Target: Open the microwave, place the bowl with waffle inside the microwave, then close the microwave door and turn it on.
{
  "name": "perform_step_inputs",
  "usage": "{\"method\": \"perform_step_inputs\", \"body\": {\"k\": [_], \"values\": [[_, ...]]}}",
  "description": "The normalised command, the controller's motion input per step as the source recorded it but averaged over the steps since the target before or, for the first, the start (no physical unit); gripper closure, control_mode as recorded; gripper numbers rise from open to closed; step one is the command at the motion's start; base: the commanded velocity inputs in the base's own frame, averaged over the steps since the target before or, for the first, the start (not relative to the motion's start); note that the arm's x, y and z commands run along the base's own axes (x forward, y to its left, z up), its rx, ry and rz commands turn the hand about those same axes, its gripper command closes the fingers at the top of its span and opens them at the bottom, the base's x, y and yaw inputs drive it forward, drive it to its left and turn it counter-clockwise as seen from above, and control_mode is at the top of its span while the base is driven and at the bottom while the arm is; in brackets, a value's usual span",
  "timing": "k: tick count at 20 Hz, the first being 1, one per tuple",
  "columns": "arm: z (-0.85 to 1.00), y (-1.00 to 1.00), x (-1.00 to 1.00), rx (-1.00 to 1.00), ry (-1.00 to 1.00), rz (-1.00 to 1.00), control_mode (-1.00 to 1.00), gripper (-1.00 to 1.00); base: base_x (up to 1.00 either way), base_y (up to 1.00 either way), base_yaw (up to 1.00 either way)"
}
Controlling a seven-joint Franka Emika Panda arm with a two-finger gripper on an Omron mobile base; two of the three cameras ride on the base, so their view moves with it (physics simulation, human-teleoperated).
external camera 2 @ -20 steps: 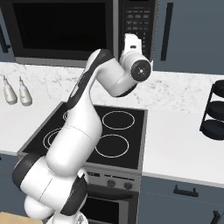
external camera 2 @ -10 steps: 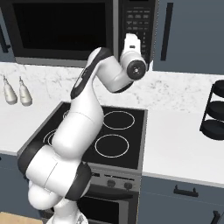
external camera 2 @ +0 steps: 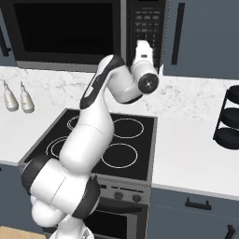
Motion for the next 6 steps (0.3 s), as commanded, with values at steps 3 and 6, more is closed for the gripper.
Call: {"method": "perform_step_inputs", "body": {"k": [3,6], "values": [[0.13,-0.10,-0.72,0.04,-0.15,0.00,-1.00,1.00,0.00,0.00,0.00],[0.55,-0.01,-1.00,0.09,-0.19,0.00,-1.00,1.00,0.00,0.00,0.00]]}}
